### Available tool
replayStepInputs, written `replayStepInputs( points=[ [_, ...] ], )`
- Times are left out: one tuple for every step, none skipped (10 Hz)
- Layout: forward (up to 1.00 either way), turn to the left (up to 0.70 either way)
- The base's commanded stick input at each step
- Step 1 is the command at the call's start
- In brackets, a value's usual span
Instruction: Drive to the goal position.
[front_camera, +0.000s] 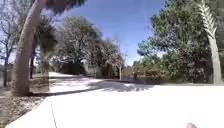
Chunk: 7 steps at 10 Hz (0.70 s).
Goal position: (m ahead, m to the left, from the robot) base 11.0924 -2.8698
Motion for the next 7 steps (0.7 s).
replayStepInputs(
  points=[
    [0.85, 0.0],
    [0.85, 0.0],
    [0.85, 0.0],
    [0.85, 0.0],
    [0.85, 0.0],
    [0.85, 0.0],
    [0.85, 0.0]
  ],
)
